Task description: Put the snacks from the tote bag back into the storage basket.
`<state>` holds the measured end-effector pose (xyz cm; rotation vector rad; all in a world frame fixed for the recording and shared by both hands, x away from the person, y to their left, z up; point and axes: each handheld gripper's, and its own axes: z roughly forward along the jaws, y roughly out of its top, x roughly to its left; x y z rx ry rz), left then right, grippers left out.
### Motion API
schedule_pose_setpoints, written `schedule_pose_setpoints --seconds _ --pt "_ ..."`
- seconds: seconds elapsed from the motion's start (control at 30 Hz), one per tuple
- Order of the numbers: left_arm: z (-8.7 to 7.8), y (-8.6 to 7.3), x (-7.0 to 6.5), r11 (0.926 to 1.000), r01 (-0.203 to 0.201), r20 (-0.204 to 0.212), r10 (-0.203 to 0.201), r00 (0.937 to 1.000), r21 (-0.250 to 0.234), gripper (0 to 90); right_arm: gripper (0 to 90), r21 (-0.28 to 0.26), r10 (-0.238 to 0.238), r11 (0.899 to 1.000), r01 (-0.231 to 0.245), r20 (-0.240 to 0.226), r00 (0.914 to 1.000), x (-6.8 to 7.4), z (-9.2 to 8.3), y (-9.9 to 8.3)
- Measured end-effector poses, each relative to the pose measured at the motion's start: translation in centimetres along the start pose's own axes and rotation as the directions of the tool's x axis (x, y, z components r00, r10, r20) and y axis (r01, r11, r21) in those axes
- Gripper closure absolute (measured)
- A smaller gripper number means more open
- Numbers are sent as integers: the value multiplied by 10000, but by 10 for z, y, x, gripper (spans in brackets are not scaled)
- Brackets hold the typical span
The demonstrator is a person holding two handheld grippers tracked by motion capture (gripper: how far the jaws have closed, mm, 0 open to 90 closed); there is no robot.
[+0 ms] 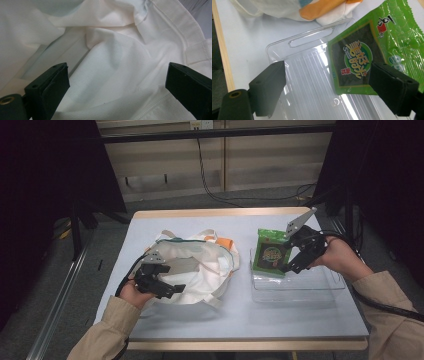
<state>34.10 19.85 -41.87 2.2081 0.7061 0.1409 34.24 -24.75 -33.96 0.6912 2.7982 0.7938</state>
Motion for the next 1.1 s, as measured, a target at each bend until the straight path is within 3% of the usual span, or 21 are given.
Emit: schedule_pose_setpoints --seconds 0.27,0.43,0.63,0.97,1.1 --pt "-1 0 0 10000 10 46 -10 10000 25 51 130 -289 -95 9995 88 -250 9996 6 0 -3" --pt "1 0 -1 10000 45 160 -45 9999 -32 51 124 -274 87 9996 -96 -342 9994 11 1 -5" --pt "2 1 -2 10000 13 193 -13 9998 4 51 117 -489 -106 9988 80 -527 9986 17 5 -8" --pt "2 3 -3 10000 -30 181 29 9998 56 50 114 -805 44 9967 -102 -711 9975 27 16 -12" --pt "1 4 -4 10000 -35 308 35 9995 5 49 109 -1140 308 9926 -408 -880 9956 33 19 -13"
